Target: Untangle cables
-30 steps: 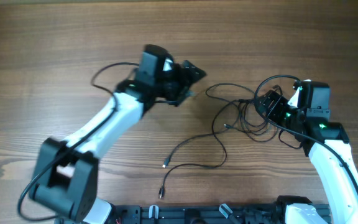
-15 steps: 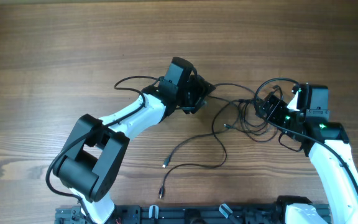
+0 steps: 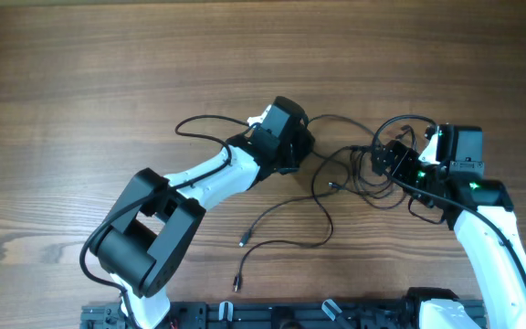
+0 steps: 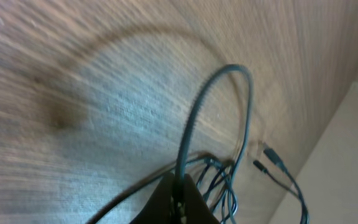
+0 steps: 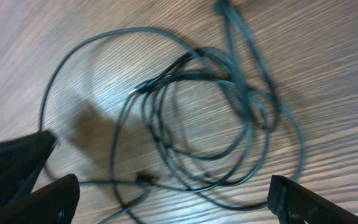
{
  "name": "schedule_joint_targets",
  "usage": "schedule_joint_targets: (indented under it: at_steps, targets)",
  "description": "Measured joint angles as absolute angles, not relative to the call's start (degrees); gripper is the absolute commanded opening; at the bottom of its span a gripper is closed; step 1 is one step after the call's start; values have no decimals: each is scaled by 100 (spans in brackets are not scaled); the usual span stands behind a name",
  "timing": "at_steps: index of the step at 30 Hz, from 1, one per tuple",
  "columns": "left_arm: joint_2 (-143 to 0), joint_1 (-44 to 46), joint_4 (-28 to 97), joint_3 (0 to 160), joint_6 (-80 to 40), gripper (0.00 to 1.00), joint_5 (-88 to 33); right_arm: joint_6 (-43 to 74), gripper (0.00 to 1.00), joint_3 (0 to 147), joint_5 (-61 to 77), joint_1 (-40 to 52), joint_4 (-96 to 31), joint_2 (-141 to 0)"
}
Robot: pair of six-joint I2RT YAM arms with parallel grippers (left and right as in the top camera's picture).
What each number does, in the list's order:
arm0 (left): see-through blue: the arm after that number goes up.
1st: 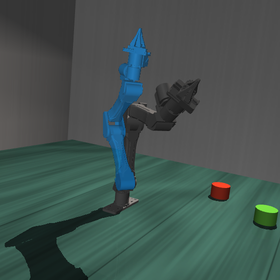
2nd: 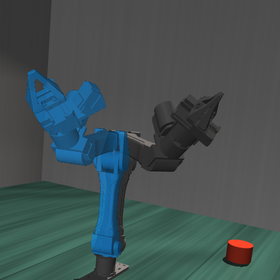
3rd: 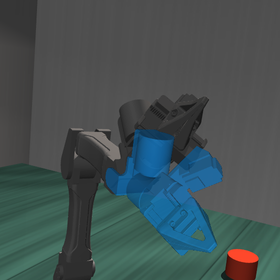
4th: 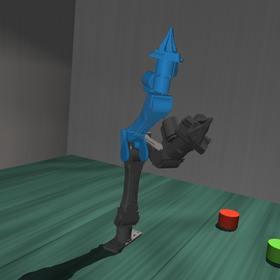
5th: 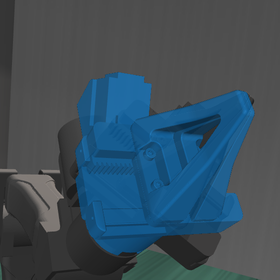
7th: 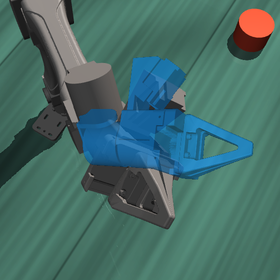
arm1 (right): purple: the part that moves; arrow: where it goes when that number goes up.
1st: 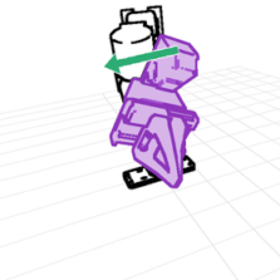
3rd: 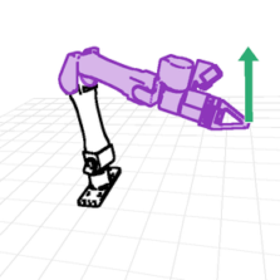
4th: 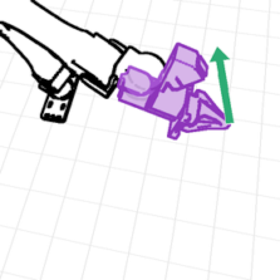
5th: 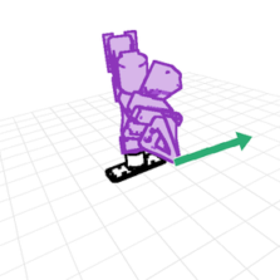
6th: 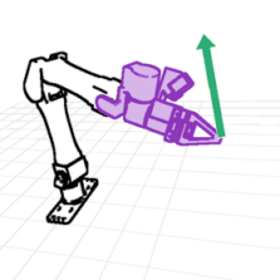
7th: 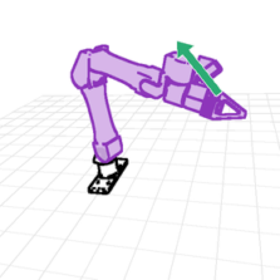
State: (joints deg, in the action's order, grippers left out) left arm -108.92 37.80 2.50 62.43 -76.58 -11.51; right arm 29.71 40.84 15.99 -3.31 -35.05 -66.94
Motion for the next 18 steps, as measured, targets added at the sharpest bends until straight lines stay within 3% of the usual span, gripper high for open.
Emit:
schedule_joint_targets:
  at_steps: [8, 11, 12, 14, 17, 18]
  targets:
    - [-10300, 3236, 434, 6241, -6464, 4, -1184, 2987, 99, 4086, 2453, -329, -4237, -5328]
    - [-9456, 3004, 454, 6243, -5999, 4, -1184, 2980, 82, 4084, 2506, -200, -4088, -5063]
    - [-9172, 2932, 491, 6243, -5898, 4, -1181, 2934, 81, 4086, 2486, -97, -3868, -5118]
    - [-8943, 2884, 493, 6254, -5802, 4, -1181, 2921, 83, 4084, 2443, 148, -3465, -5345]
    - [-8871, 2882, 539, 6259, -5721, 4, -1184, 2908, 99, 4082, 2394, 681, -2904, -5959]
    - [-8873, 2882, 558, 6259, -5706, 4, -1186, 2899, 100, 4084, 2370, 906, -2646, -6237]
